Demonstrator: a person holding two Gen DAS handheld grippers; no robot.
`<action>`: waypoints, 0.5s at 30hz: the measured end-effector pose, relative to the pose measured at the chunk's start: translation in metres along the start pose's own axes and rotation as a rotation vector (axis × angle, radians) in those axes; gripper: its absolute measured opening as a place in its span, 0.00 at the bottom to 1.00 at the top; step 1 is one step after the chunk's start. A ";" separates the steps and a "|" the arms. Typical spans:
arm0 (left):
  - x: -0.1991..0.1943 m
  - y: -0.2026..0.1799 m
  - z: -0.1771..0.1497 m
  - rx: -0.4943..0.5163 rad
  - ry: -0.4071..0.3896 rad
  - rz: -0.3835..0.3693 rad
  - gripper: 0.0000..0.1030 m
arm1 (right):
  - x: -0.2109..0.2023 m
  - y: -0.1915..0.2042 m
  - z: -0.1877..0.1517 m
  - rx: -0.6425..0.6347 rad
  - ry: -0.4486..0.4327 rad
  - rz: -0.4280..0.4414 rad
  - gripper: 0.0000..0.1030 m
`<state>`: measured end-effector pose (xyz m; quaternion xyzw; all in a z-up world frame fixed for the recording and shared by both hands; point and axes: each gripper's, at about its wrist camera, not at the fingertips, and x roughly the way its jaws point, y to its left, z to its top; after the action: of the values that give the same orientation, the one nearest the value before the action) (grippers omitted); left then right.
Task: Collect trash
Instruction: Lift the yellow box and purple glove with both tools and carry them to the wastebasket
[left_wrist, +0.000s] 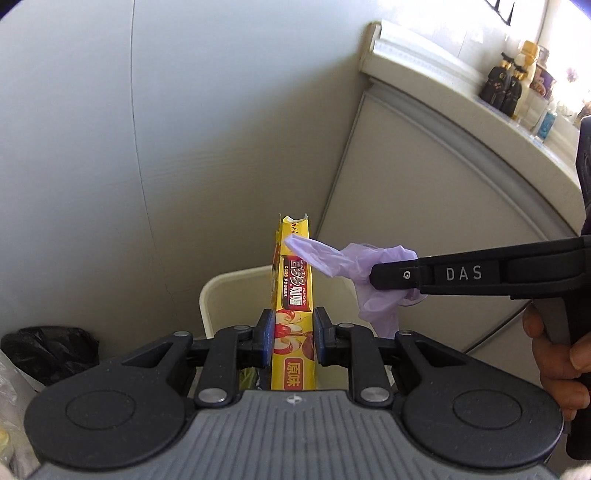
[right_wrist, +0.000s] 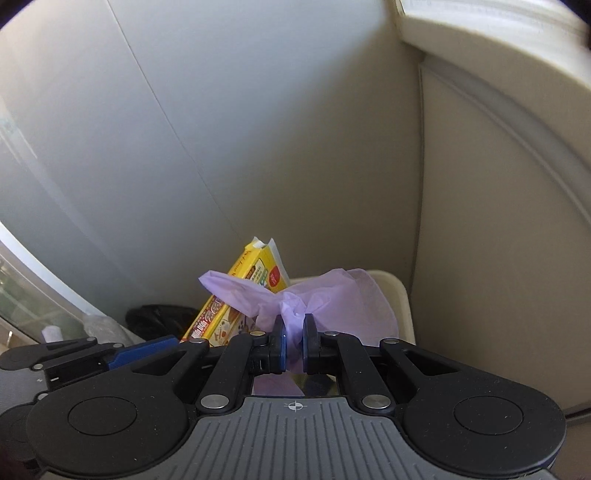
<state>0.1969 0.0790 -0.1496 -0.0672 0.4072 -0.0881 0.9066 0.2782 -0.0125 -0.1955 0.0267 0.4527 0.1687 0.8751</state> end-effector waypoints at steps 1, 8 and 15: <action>0.005 0.002 -0.002 -0.007 0.009 -0.003 0.19 | 0.006 -0.003 0.000 0.002 0.009 -0.006 0.06; 0.033 0.018 -0.008 -0.057 0.062 -0.004 0.19 | 0.044 -0.019 0.000 0.020 0.059 -0.039 0.06; 0.063 0.023 -0.002 -0.111 0.101 -0.019 0.19 | 0.065 -0.020 -0.004 0.040 0.101 -0.062 0.06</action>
<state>0.2393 0.0880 -0.2013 -0.1167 0.4560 -0.0770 0.8789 0.3154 -0.0106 -0.2530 0.0215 0.5001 0.1335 0.8554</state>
